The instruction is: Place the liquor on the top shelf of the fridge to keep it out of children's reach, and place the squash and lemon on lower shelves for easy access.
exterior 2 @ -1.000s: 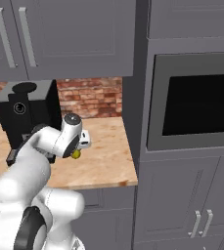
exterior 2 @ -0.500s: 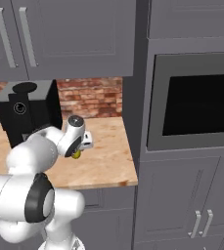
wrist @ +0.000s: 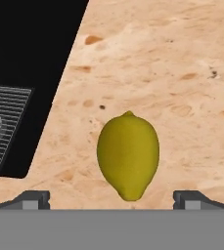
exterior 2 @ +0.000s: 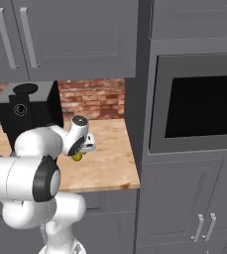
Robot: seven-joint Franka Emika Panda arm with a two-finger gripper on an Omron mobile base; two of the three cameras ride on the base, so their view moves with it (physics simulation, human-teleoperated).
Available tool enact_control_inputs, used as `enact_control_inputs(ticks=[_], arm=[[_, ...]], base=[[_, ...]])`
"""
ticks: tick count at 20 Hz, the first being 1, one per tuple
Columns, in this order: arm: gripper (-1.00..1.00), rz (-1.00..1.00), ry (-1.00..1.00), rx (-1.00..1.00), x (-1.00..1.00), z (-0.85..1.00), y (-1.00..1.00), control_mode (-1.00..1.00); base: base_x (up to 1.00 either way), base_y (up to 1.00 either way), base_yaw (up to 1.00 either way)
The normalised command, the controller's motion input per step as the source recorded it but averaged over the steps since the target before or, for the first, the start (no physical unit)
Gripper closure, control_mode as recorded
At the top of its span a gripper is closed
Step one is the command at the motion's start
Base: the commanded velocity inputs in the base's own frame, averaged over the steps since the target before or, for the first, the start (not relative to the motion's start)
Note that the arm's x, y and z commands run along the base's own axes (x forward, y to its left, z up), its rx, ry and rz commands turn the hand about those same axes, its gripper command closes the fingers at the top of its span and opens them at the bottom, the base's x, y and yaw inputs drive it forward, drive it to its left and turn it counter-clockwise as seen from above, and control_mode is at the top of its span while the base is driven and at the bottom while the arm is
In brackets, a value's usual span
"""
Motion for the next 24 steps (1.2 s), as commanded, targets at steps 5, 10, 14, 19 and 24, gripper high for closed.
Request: enact_control_inputs(ticks=[5,10,14,19,24], arm=[[-1.00,0.00,0.06,0.00,0.04,-0.08,0.08,-1.00],[-1.00,0.00,0.03,0.00,0.08,-0.14,0.01,-1.00],[-1.00,0.00,0.00,0.00,0.15,-0.18,0.00,-1.00],[-1.00,0.00,0.01,0.00,0.20,-0.18,0.06,-1.00],[-1.00,0.00,0.02,0.00,0.16,-0.17,0.13,-1.00]], base=[[0.00,0.00,0.00],[0.00,0.00,0.00],[0.00,0.00,0.00],[0.00,0.00,0.00],[0.00,0.00,0.00]])
